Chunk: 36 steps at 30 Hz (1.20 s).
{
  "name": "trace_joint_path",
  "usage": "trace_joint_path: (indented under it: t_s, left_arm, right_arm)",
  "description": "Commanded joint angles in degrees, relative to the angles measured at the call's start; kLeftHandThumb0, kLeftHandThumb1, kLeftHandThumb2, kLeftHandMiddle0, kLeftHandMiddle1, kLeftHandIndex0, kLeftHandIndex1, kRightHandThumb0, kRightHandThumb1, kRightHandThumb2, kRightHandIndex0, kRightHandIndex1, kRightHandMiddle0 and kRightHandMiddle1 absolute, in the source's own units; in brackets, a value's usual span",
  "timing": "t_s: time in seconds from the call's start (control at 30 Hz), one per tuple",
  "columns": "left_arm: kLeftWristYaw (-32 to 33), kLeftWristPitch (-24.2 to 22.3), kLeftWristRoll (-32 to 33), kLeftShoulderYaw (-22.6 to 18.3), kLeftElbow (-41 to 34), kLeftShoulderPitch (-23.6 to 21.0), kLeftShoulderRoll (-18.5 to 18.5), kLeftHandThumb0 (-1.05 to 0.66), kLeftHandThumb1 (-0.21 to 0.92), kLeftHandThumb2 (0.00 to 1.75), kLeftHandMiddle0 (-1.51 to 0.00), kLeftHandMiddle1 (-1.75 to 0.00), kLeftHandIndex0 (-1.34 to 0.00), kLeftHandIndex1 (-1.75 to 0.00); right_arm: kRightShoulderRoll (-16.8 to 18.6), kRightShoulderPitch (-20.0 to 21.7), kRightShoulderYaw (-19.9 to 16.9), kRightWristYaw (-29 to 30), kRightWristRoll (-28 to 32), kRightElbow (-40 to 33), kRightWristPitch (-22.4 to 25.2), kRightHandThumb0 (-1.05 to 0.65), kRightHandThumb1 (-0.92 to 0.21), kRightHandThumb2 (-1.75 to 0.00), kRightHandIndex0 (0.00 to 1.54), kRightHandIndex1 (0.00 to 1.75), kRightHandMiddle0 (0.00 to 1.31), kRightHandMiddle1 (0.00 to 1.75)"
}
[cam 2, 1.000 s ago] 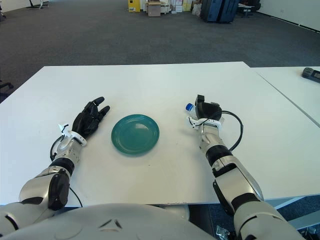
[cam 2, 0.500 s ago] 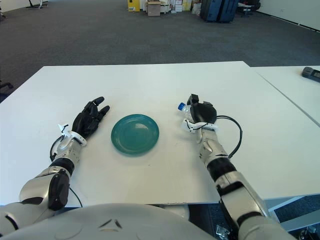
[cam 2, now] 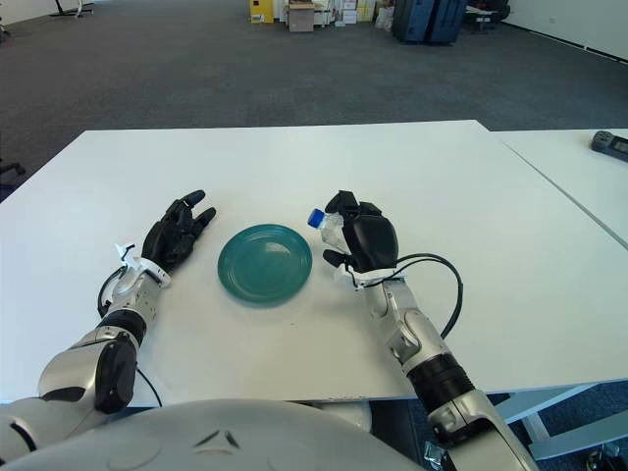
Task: Put the bottle into the plate.
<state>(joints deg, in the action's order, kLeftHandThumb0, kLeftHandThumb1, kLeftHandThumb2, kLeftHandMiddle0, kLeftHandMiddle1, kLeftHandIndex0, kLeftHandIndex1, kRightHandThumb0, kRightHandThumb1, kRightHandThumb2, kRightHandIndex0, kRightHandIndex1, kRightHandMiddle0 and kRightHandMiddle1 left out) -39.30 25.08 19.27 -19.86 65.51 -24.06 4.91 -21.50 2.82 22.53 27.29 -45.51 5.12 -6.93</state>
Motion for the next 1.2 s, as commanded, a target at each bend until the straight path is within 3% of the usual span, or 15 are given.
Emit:
trace_joint_path:
  t_s: [0.0, 0.33, 0.7, 0.83, 1.17]
  left_arm:
    - [0.1, -1.6, -0.4, 0.4, 1.1, 1.0, -0.5, -0.64, 0.92, 0.69, -0.49, -0.6, -0.09, -0.92]
    - [0.6, -1.6, -0.9, 0.7, 1.2, 0.7, -0.9, -0.64, 0.92, 0.68, -0.49, -0.6, -0.09, -0.93]
    - [0.6, -2.0, -0.3, 0.3, 1.1, 0.7, -1.4, -0.63, 0.92, 0.67, -0.49, -0.59, -0.09, -0.93]
    - [0.9, -2.1, -0.5, 0.4, 1.3, 0.6, -1.6, -0.62, 0.92, 0.67, -0.49, -0.57, -0.08, -0.93]
    - [1.7, -2.3, -0.6, 0.5, 1.0, 0.6, -2.0, -0.64, 0.92, 0.66, -0.48, -0.54, -0.08, -0.93]
  right_arm:
    - [-0.5, 0.0, 1.2, -0.1, -2.2, -2.5, -2.6, 0.0, -0.18, -1.49, 0.71, 1.75, 0.48, 1.75]
    - [-0.9, 1.4, 3.2, -4.7, -2.8, -1.3, -8.1, 0.0, -0.18, -1.49, 0.71, 1.75, 0.48, 1.75]
    - [0.2, 2.3, 4.4, -4.3, -5.4, 1.1, -10.7, 0.0, -0.16, -1.51, 0.73, 1.75, 0.49, 1.75]
    - [2.1, 5.4, 5.9, -3.9, -7.9, 3.1, -10.7, 0.0, -0.11, -1.56, 0.77, 1.75, 0.53, 1.75]
    - [5.7, 11.7, 8.5, -4.9, -8.7, 9.7, -10.7, 0.0, -0.13, -1.54, 0.75, 1.75, 0.52, 1.75]
